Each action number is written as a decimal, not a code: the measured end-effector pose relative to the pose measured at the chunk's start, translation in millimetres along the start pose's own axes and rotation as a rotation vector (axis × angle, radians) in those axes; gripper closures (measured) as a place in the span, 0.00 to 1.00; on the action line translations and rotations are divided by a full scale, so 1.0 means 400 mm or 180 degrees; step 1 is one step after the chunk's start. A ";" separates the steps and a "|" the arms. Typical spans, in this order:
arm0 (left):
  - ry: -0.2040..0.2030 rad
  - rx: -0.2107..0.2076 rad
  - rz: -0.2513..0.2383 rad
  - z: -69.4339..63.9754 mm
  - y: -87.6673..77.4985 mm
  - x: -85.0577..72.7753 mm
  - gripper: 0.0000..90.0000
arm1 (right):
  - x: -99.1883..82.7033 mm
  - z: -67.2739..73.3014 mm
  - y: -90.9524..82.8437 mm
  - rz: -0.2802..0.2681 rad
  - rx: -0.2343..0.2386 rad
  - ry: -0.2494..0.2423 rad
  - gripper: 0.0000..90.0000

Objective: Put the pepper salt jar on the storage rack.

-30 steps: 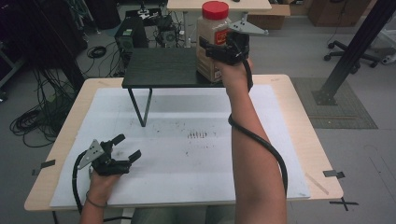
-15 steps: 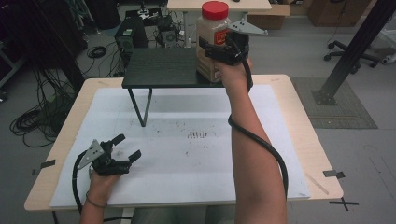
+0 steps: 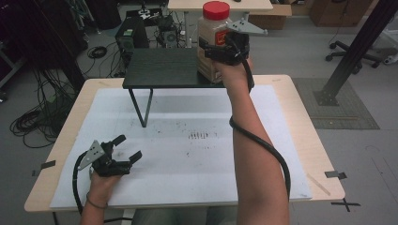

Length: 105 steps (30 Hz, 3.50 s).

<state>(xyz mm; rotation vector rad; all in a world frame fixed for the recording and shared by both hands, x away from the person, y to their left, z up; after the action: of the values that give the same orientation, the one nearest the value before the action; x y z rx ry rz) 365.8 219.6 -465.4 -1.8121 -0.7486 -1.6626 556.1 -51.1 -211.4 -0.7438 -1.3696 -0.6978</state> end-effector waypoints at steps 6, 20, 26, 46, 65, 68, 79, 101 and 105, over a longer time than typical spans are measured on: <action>0.0000 0.0004 -0.0003 0.000 0.000 0.000 0.00 | 0.003 0.001 0.003 -0.0003 -0.0020 0.0003 0.15; 0.0001 0.0008 0.0004 0.001 0.000 0.000 0.00 | -0.005 -0.007 0.003 -0.0002 -0.0011 0.0054 0.01; 0.0002 0.0014 0.0009 0.001 0.000 -0.001 0.00 | -0.004 -0.005 -0.002 -0.0010 0.0020 0.0035 0.00; -0.0010 0.0026 0.0010 0.001 0.001 -0.001 0.00 | 0.006 0.000 -0.042 -0.0071 0.0041 0.0038 0.00; -0.0002 0.0025 0.0015 0.002 0.000 -0.001 0.00 | 0.016 0.015 -0.140 -0.0145 0.0117 -0.0010 0.00; -0.0007 0.0029 0.0018 0.001 0.000 -0.002 0.00 | 0.020 0.017 -0.157 -0.0156 0.0120 -0.0018 0.00; 0.0019 0.0023 0.0025 -0.001 -0.001 -0.002 0.00 | 0.004 0.017 -0.230 -0.0115 0.0109 -0.0074 0.00; 0.0016 0.0032 0.0033 -0.001 -0.001 -0.003 0.00 | -0.025 0.014 -0.351 -0.0153 0.0139 -0.0075 0.00; 0.0018 0.0030 0.0033 -0.001 -0.001 -0.003 0.00 | -0.036 0.023 -0.363 -0.0153 0.0178 -0.0070 0.00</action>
<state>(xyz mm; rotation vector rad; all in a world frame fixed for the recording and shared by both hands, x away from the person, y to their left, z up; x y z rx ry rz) 365.3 219.4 -466.4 -1.8013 -0.7420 -1.6542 433.0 -129.9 -216.5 -0.6780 -1.4254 -0.6880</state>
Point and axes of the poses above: each handheld gripper's, and its own axes: y roughly forward along the jaws, x roughly out of its top, z roughly to its left, the point moved 10 cm from there along y, roughly forward along the jaws, and after that the axes turned 3 degrees about y, right-handed, at the moved point
